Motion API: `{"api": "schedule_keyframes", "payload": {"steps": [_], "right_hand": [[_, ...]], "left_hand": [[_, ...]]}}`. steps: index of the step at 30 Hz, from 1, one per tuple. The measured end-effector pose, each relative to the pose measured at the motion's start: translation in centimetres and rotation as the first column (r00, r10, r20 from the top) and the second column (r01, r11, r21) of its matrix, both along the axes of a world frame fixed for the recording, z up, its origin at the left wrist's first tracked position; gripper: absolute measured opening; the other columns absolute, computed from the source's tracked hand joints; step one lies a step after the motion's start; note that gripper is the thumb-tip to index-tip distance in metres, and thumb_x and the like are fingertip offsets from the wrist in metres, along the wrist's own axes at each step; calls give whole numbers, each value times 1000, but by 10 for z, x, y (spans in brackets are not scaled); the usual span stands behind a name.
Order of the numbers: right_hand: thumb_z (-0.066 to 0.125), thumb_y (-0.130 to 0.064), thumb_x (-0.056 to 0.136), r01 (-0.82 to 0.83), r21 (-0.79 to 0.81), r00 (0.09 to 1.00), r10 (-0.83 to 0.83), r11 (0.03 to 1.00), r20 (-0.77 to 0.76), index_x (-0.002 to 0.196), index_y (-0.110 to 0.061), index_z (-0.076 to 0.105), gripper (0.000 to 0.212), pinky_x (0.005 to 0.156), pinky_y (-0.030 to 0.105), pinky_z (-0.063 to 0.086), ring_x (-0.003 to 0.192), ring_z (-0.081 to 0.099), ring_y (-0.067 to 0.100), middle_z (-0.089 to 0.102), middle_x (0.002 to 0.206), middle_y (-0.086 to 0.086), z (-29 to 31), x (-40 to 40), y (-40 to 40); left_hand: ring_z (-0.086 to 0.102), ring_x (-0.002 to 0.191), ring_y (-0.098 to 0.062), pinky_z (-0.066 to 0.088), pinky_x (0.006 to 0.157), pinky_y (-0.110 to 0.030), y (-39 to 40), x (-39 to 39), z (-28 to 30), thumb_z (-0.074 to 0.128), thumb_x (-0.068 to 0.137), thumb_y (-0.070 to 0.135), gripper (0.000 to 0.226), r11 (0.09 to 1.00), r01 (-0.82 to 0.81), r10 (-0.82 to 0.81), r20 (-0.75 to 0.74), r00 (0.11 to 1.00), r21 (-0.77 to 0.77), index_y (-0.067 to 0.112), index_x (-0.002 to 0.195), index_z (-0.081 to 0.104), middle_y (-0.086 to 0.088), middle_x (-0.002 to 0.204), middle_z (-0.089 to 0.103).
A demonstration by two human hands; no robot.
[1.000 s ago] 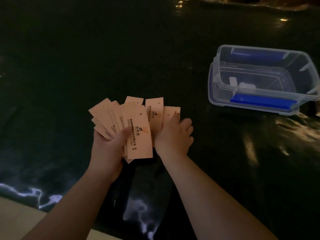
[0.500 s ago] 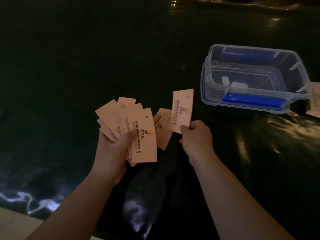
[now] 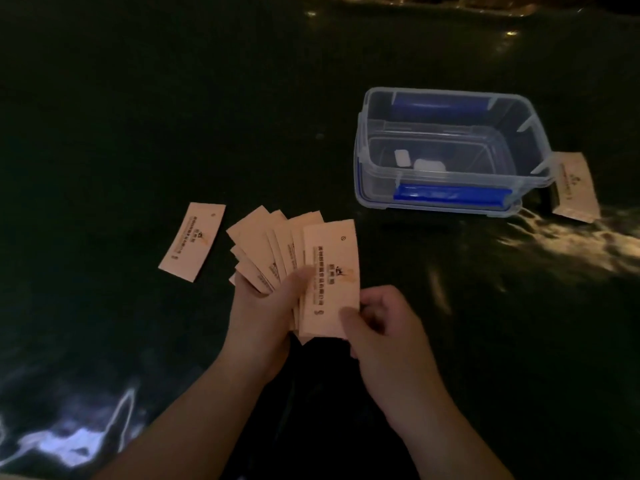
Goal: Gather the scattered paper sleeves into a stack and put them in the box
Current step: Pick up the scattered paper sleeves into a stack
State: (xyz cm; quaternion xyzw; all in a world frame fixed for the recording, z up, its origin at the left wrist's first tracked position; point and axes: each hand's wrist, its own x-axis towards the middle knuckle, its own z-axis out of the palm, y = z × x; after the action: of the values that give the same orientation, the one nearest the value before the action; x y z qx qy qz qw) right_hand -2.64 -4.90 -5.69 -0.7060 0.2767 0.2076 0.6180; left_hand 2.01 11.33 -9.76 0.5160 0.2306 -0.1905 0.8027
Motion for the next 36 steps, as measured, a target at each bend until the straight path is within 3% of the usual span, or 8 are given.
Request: {"api": "schedule_keyframes", "payload": {"steps": [4,6,9,12,19,27,31,36], "right_hand": [[66,-39,95,-106,-18,994,106,994,6,88,-43,64,9,57,16,53,73,66,-12,68,88,-30,-7,7,16],[60,-46,97,-46,-89,999,47,995,14,85,-37,66,15,58,19,48,67,68,0,71,84,-11,-15,14,24],[62,-46,95,36,-356,999,-19,934,51,105,-38,60,13,69,16,42,88,60,1,61,112,-11,-30,31,44],[70,-51,87,-58,-642,986,144,765,83,139,-24,49,63,87,31,43,117,50,17,51,134,1,-48,54,78],[83,-58,61,-109,-821,966,254,560,46,148,-18,25,112,92,50,38,115,36,34,37,136,15,-67,87,127],[75,-17,88,171,-478,985,-137,862,106,158,-31,23,89,92,43,54,128,57,23,55,146,3,-61,95,76],[60,-22,100,342,-99,939,-336,935,72,120,-39,62,27,62,24,52,93,64,7,66,120,-7,-35,74,28],[69,-32,92,229,179,973,-228,957,-28,85,-48,75,19,60,29,62,75,75,-1,77,86,-19,-5,37,8]], "left_hand": [[77,107,-26,65,76,-52,20,2,0,97,47,35,95,993,-2,0,14,1000,120,53,128,51,3,116,79],[78,103,-23,65,73,-52,37,6,0,95,46,35,95,985,-73,72,13,997,155,52,130,52,4,115,79],[78,102,-23,65,69,-47,58,13,4,86,63,24,81,973,-163,153,71,986,165,44,134,54,2,117,79],[78,103,-22,65,69,-43,75,18,8,83,68,22,73,952,-220,196,127,972,212,37,133,55,2,114,80],[76,110,-25,65,80,-49,103,17,15,81,69,22,78,930,-272,230,183,956,248,30,140,51,-5,126,75],[77,107,-26,65,79,-54,98,11,5,83,64,22,81,962,-174,151,121,981,212,35,137,50,-4,120,77],[77,107,-23,62,87,-58,69,12,2,82,66,22,80,973,-100,76,119,990,208,37,137,47,1,117,79],[74,113,-28,56,95,-66,34,13,3,84,67,18,76,994,-47,39,75,996,97,46,128,48,-1,123,77]]}}
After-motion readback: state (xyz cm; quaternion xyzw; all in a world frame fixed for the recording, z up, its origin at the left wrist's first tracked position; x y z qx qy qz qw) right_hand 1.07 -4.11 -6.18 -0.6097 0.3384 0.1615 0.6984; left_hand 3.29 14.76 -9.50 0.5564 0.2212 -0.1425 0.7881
